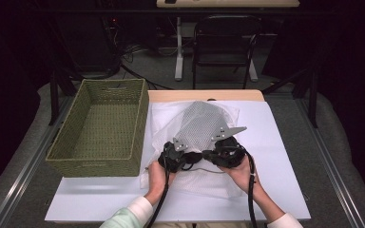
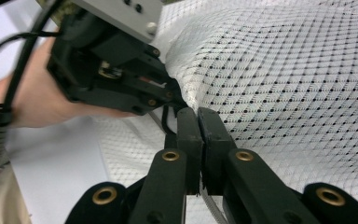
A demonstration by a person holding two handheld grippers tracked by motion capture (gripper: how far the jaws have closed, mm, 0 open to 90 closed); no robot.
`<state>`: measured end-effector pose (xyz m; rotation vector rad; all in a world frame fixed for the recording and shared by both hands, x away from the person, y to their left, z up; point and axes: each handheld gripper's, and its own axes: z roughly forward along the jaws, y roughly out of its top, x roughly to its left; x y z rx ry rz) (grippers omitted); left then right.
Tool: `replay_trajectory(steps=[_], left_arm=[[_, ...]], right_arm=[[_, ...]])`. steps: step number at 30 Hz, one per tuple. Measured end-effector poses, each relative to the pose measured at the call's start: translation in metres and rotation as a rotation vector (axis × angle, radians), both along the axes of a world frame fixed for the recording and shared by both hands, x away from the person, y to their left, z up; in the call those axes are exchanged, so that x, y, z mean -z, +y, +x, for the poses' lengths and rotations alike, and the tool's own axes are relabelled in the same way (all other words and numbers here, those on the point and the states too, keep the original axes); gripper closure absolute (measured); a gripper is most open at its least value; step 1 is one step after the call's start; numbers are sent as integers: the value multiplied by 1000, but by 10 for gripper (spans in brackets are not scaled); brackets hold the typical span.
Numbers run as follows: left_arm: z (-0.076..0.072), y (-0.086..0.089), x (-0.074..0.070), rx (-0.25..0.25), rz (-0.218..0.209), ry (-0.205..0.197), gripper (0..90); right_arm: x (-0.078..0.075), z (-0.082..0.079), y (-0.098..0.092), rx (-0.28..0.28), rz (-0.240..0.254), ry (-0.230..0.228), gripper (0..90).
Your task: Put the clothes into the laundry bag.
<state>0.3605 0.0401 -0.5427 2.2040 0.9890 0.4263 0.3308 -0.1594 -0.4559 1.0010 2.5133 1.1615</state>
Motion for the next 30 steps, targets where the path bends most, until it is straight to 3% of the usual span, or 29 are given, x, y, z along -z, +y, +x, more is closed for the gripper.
replay_trajectory(steps=[4, 6, 12, 18, 22, 26, 30], left_arm=[[8, 3, 3, -54, 4, -15, 835], [9, 4, 5, -57, 4, -4, 822], [1, 12, -1, 32, 8, 64, 686], [-17, 30, -18, 88, 23, 72, 638], [-27, 39, -25, 101, 59, 89, 603], [-30, 47, -15, 92, 129, 125, 623], [-25, 47, -5, 86, 148, 145, 688]], right_arm=[[-3, -1, -1, 2, 8, -6, 883], [-1, 0, -1, -1, 8, 3, 884], [5, 1, 0, -3, -13, 23, 883], [4, 2, 0, -3, -17, 14, 883], [4, 1, 1, -3, -22, 17, 882], [5, 1, 3, -6, -26, 19, 882], [5, 0, 5, -11, -30, 21, 882]])
